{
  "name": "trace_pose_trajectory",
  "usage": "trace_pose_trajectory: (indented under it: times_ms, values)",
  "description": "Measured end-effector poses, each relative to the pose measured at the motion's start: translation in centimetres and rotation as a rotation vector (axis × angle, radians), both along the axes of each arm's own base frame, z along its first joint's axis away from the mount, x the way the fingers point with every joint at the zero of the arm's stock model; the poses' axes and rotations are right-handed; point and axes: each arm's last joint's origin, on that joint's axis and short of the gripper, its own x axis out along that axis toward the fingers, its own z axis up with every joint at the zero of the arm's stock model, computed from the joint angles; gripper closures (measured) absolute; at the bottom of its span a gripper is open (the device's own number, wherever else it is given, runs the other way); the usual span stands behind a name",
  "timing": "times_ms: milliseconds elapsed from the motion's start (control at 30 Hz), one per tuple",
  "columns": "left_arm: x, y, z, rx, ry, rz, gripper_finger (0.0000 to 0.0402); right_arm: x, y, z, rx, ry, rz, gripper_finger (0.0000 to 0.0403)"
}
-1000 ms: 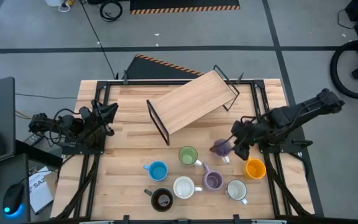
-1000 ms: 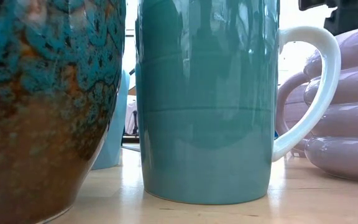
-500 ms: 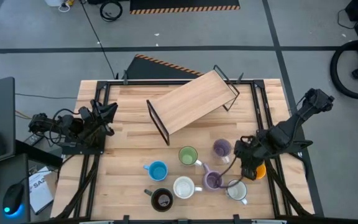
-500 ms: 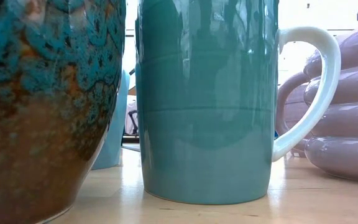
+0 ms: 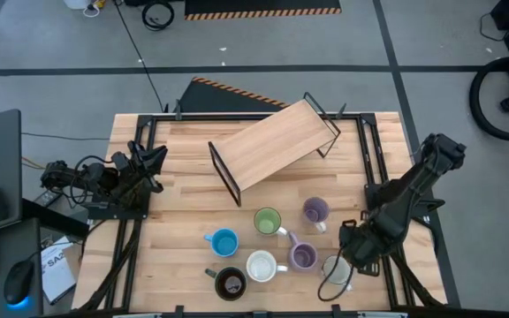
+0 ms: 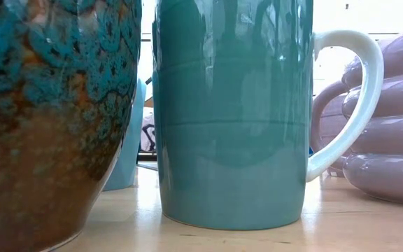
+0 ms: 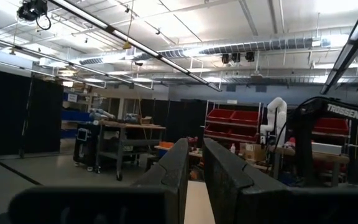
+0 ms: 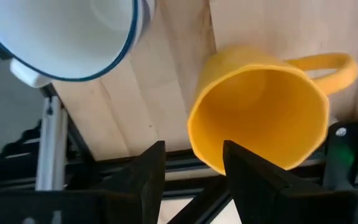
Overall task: Place coffee mugs
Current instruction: Put the yellow mug on the shelf
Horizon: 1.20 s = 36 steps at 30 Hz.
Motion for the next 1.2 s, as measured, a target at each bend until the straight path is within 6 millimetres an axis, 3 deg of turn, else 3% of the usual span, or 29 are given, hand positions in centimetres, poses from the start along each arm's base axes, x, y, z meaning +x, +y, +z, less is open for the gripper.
trace_pose_trajectory:
  times_ms: [367, 633, 1000, 1200]
  values:
    - [0.0, 0.0, 0.0, 0.009, 0.01, 0.004, 0.0347, -2.3, 2.7, -1.4, -0.129, -0.066, 0.235, 0.0234]
    - [0.1, 0.0, -0.1, 0.009, 0.019, 0.002, 0.0347, -2.6, 3.6, -3.2, -0.226, -0.023, 0.39, 0.0236]
    - [0.1, 0.0, -0.1, 0.004, 0.018, -0.001, 0.0347, -3.1, 3.0, -6.0, -0.209, -0.03, 0.407, 0.0244]
    - [0.2, -0.1, -0.3, -0.008, 0.026, -0.013, 0.0347, -3.4, 2.6, -7.2, -0.206, -0.027, 0.415, 0.0268]
